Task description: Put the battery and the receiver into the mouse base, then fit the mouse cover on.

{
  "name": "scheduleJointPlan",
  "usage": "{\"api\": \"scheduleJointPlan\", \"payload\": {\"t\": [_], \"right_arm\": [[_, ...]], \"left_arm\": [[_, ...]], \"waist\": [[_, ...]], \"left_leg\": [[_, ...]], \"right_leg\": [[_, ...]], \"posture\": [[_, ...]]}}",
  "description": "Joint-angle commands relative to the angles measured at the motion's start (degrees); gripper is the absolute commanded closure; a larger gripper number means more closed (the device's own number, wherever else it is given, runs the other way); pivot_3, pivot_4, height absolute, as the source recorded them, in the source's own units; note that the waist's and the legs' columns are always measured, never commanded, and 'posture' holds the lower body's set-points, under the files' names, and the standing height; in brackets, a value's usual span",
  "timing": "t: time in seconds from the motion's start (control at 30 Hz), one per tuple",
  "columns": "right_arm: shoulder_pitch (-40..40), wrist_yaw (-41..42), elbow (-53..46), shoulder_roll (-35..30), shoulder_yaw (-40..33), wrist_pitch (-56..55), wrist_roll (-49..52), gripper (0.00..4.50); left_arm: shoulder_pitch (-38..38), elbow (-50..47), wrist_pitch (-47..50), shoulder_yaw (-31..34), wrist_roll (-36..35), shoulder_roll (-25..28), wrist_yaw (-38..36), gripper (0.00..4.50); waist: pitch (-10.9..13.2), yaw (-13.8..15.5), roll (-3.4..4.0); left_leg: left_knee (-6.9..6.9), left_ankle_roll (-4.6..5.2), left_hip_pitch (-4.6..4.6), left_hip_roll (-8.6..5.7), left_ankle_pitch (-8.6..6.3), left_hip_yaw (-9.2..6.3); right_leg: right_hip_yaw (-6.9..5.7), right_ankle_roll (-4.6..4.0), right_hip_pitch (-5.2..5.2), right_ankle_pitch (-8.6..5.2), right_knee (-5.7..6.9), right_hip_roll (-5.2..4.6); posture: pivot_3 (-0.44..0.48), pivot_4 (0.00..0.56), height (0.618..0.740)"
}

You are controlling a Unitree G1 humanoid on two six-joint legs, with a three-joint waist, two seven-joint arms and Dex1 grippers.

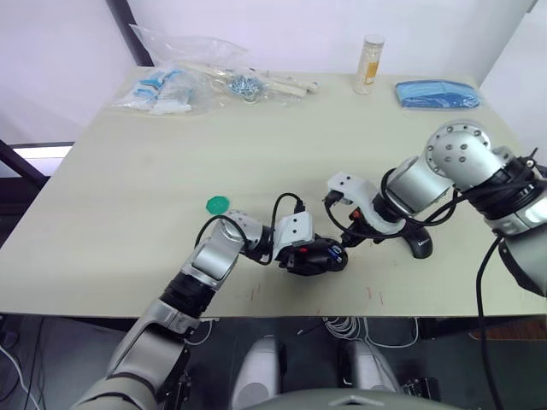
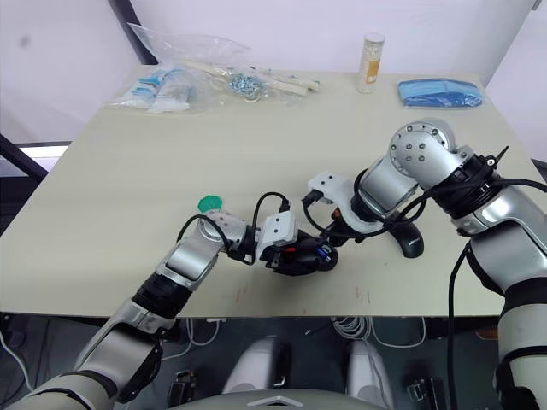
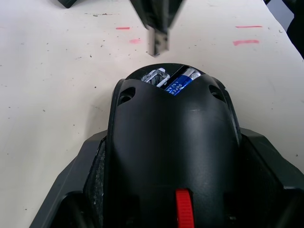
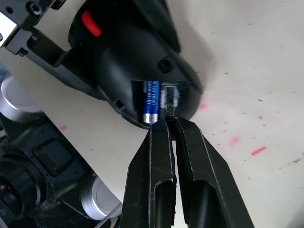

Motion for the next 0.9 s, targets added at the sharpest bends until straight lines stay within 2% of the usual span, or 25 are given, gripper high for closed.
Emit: {"api": "scheduleJointPlan", "payload": {"t": [0.03, 0.9], "right_arm": [[-0.32, -1.85, 0.35, -0.09, -1.12, 0.28, 1.78, 4.5], [1.61, -3.26, 2.52, 4.3, -3.56, 0.28, -2.89, 4.5]], "left_arm": [[1.88, 1.69, 2.94, -3.07, 2.23, 0.36, 0.77, 1.57], [2.67, -0.76, 5.19, -3.27, 1.46, 0.78, 1.39, 1.57]], "waist": [[0.0, -0.01, 0.0], [-0.01, -0.08, 0.03]], "left_leg": [[0.0, 0.0, 0.0, 0.0, 0.0, -0.02], [-0.01, 0.0, -0.06, 0.01, 0.0, -0.29]], "right_leg": [[-0.02, 0.0, 0.01, 0.0, 0.0, 0.0], [-0.29, 0.01, 0.03, -0.01, 0.0, 0.04]], "posture": [[0.0, 0.15, 0.74], [0.0, 0.15, 0.74]]}}
